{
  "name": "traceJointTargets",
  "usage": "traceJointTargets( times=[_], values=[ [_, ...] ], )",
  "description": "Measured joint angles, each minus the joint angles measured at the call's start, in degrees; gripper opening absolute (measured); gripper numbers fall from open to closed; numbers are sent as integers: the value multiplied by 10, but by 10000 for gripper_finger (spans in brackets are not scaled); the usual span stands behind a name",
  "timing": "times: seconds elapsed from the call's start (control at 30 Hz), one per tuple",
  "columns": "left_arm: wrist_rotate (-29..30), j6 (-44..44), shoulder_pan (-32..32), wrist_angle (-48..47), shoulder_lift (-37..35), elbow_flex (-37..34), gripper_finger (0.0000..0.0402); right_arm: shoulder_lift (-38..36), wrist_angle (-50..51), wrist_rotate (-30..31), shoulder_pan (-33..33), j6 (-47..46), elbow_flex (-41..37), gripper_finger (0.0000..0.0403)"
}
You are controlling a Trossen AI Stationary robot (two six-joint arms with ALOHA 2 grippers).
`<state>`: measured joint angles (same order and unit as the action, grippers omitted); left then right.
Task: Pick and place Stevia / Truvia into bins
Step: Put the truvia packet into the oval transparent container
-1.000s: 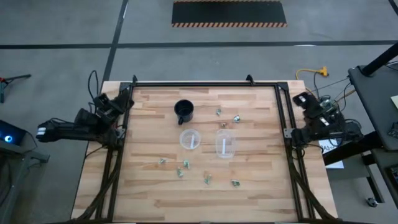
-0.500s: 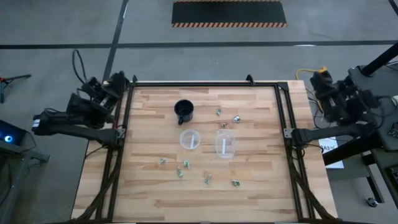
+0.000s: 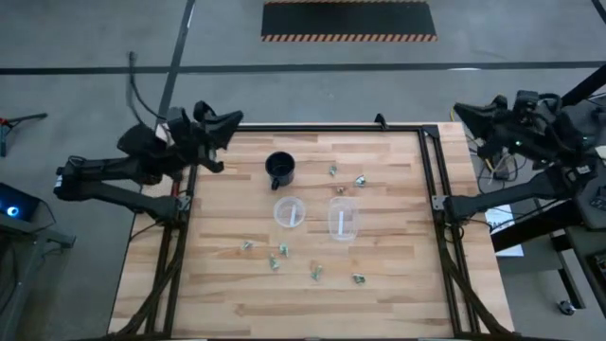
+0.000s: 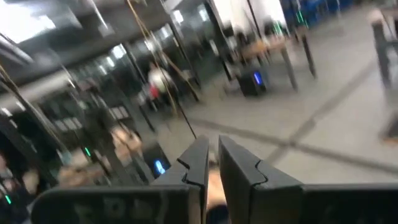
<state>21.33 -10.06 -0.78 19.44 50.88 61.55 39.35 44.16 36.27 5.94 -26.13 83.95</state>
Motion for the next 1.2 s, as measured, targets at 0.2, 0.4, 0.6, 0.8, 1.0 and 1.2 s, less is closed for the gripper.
traceJointTargets(
  times=[0.2,0.4,0.6,0.8,1.0,1.2],
  values=[
    [6,5,-1,-26,-11,18,2,79,212,5,-1,-132,92,29],
    [6,0,-1,-27,-30,13,2,146,300,-41,-36,-178,128,29],
    [4,-1,-1,-31,-19,13,2,201,315,-142,-150,-147,151,29],
    [4,-2,-1,-30,-12,14,2,266,301,-304,-293,-41,157,29],
    [4,-2,-1,-30,-13,14,2,317,299,-400,-359,65,152,29],
    [4,-1,-1,-30,-20,14,2,361,300,-494,-382,193,135,29]
  ],
)
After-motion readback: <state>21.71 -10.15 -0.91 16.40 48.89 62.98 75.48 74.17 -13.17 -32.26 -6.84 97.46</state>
